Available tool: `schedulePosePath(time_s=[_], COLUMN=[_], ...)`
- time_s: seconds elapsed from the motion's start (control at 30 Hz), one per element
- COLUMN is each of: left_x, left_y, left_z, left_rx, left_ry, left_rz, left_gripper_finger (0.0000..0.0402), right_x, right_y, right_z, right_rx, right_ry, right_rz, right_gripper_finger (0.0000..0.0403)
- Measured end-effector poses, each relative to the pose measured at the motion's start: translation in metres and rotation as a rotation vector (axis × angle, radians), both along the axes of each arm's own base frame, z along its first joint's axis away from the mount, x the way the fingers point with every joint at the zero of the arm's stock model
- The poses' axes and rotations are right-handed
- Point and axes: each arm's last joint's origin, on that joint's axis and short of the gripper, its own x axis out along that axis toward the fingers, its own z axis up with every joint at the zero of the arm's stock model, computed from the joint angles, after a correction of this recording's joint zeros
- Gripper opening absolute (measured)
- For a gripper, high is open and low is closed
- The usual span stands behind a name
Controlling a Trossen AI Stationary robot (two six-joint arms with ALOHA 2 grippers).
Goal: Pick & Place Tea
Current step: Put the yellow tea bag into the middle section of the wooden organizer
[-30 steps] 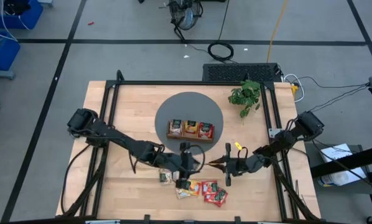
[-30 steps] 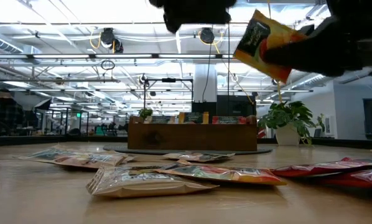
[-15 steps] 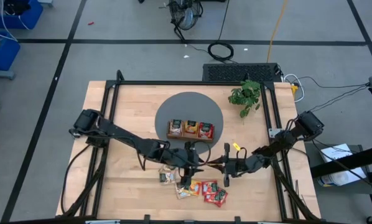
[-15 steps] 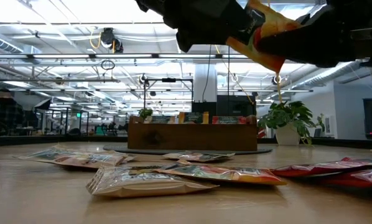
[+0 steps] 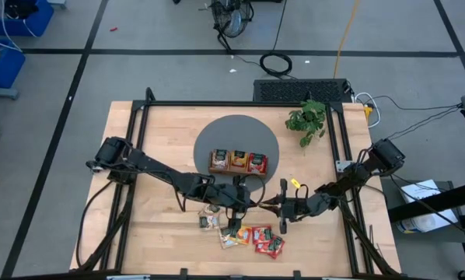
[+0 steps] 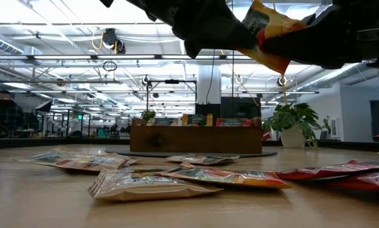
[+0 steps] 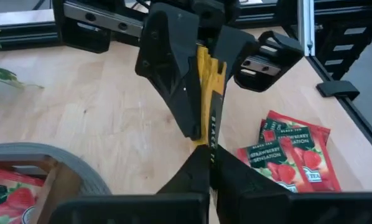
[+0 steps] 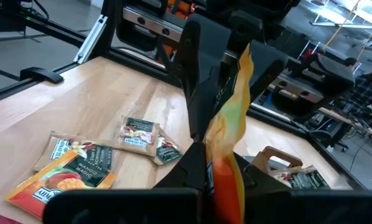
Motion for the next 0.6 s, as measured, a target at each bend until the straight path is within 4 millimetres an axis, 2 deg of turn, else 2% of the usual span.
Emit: schedulePosePath(time_s=[0.17,0.33,0.6], left_x=[-0.002,-0.005,-0.009], left_y=[-0.001,-0.003,-0.007], left_z=[-0.003,-0.008,-0.011], left_rx=[0.03,0.049,0.048], left_ry=[0.024,0.075,0.12], left_rz=[0.017,0.022,0.024], left_gripper_finger=[0.0004,0.0003,0.0003], right_x=[-0.003,-0.012,-0.021], right_y=[0.0,-0.001,0.0], right_z=[-0.005,-0.014,0.012], right_rx=[0.007,-0.055,0.067], right_ry=[0.061,0.166,0.118], right_rz=[-0.058,-0.143,-0.123], right_gripper_finger=[0.0011,0.0056,0.0126])
